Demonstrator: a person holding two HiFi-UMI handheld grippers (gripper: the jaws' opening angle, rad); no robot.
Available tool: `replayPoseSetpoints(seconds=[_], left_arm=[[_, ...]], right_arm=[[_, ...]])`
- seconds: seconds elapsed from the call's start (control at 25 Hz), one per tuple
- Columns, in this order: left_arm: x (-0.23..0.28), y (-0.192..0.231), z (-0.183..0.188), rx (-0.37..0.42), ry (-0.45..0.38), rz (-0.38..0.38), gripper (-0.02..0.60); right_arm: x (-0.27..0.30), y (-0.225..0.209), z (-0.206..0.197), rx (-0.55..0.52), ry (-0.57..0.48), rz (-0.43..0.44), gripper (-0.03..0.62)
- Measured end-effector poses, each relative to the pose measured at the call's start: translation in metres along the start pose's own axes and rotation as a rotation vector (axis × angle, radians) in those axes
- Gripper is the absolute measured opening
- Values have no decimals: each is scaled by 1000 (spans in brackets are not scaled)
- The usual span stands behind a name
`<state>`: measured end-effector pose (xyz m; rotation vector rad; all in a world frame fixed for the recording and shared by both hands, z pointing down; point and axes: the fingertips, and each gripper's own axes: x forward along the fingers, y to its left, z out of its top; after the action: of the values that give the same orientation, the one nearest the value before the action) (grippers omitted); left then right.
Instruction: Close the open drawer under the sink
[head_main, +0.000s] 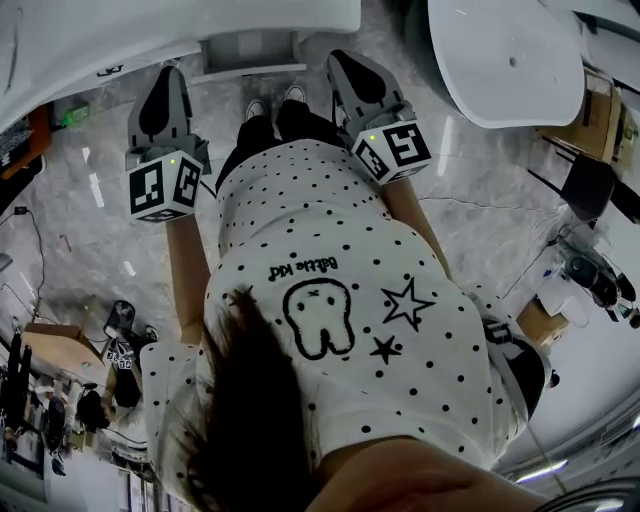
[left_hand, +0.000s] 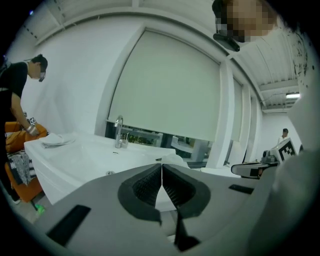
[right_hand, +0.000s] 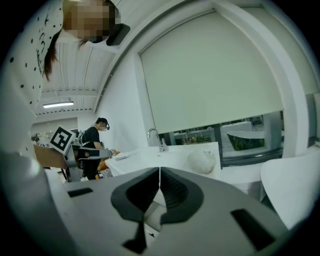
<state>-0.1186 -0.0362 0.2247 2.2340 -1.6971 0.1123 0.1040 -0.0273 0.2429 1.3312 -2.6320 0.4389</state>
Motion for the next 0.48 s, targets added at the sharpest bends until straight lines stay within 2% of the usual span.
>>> replayPoseSetpoints(seconds=[0.48], left_arm=[[5,-19,-18,2,-7,94,9]], right_arm=[[-17,-48,1,-28,-7,20,15]])
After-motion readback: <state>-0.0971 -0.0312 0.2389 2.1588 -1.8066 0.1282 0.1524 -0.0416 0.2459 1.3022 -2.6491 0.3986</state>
